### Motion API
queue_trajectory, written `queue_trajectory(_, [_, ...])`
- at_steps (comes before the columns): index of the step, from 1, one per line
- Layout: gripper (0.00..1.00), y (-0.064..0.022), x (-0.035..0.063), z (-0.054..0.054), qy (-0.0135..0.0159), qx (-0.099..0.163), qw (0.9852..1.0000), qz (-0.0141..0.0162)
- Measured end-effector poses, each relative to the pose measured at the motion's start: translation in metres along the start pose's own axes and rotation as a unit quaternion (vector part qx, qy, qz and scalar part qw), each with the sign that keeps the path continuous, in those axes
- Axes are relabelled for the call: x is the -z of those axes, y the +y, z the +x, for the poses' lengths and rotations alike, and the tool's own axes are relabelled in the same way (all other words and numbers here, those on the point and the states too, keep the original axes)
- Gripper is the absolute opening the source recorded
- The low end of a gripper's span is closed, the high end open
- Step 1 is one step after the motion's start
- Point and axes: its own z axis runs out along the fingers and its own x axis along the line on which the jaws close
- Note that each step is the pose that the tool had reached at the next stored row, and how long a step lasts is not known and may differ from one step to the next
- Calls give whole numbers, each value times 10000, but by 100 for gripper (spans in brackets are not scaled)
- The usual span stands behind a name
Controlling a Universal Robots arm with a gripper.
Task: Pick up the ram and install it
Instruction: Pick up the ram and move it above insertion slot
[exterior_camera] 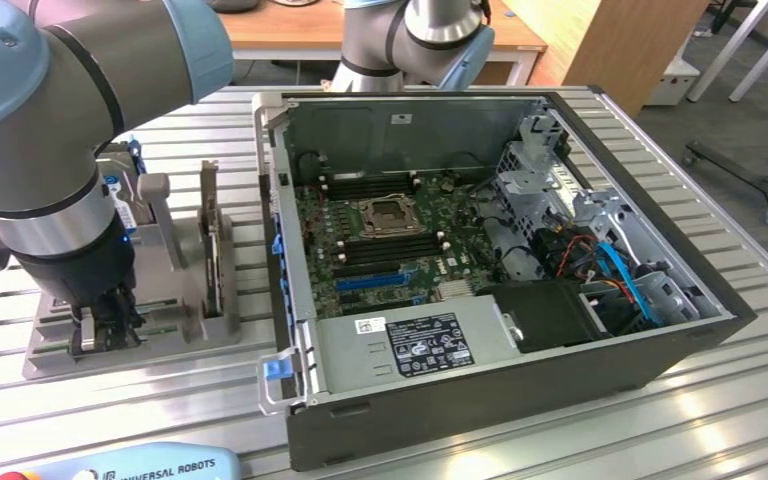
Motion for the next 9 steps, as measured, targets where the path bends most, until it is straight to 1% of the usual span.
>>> queue_trajectory(2, [29, 0, 0, 0, 0, 0, 10000, 0])
queue_trajectory(3, [21, 0, 0, 0, 0, 0, 10000, 0])
queue_trajectory(9, [21, 0, 0, 4, 0, 0, 10000, 0])
